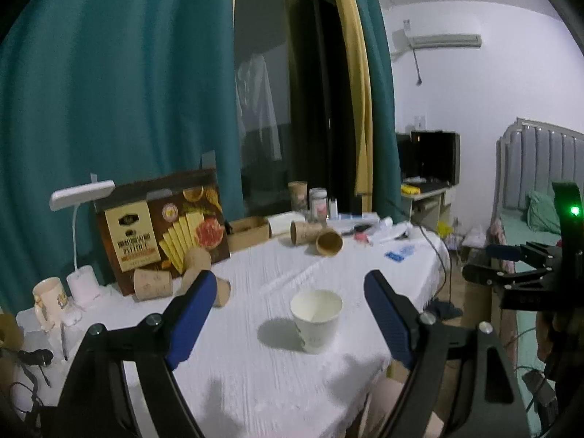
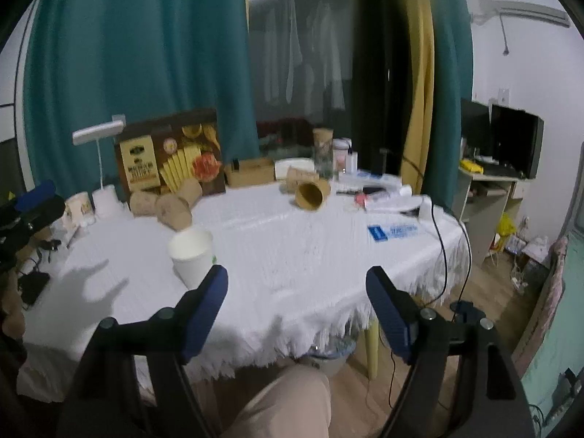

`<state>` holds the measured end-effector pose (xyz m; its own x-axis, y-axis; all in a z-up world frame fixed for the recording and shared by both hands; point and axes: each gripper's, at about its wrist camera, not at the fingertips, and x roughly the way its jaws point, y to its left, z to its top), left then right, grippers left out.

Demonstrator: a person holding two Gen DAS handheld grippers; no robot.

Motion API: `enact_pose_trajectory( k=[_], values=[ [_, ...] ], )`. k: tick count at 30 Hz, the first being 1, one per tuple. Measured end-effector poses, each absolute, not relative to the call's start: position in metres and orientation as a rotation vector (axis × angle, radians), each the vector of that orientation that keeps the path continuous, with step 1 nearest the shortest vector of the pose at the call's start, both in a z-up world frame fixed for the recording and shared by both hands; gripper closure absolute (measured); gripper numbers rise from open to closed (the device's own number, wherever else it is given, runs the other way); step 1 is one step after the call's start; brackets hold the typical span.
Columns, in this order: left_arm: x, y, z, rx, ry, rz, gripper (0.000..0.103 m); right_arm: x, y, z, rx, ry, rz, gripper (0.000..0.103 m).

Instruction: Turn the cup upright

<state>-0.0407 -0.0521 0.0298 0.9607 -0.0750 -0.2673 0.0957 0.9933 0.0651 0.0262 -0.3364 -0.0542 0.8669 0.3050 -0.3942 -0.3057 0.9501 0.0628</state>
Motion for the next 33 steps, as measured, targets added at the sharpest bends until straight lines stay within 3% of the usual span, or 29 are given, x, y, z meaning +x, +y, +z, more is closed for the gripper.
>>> enact_pose_trajectory(
  k=[4,33],
  values=[
    [-0.049,-0.048,0.034,0.065,0.233,-0.065,0.010,0.016,-0.334,-0.042,-0.003,0.363,0.328,0.025],
    [-0.049,0.003,0.000,-0.062,0.280,-0.028,0.009,0.031,-0.264,-0.046,0.003,0.404,0.381,0.022]
  ],
)
